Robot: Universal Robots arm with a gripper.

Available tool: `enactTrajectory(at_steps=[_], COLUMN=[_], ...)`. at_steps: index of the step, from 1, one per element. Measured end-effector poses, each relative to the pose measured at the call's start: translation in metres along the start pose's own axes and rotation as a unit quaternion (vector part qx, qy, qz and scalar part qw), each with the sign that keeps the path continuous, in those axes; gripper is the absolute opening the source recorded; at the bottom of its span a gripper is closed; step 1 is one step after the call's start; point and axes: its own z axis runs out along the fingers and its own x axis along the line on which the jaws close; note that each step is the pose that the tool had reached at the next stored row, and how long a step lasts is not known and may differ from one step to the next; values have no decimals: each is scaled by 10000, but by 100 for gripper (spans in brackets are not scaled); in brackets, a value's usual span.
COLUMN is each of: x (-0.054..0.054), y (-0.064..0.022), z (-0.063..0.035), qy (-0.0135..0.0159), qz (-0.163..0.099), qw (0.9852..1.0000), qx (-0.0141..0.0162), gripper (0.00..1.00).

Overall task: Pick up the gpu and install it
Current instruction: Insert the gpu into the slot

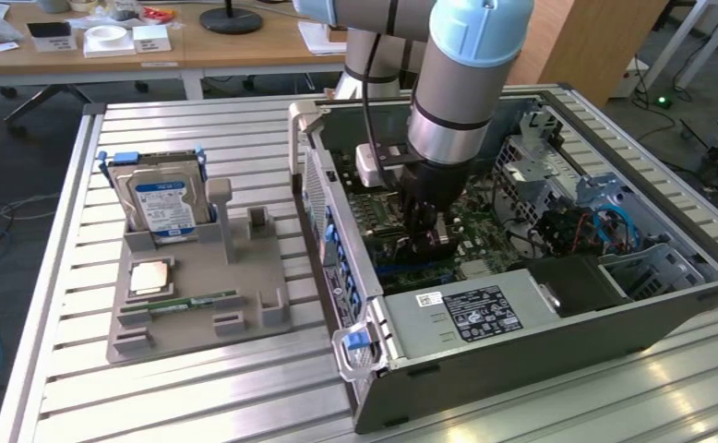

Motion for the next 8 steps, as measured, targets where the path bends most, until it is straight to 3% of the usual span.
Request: enactTrajectory(at_steps=[8], x=[0], y=[0], z=[9], qy=[0], qz=[0], qw=[10000], qx=[0], gripper=[27])
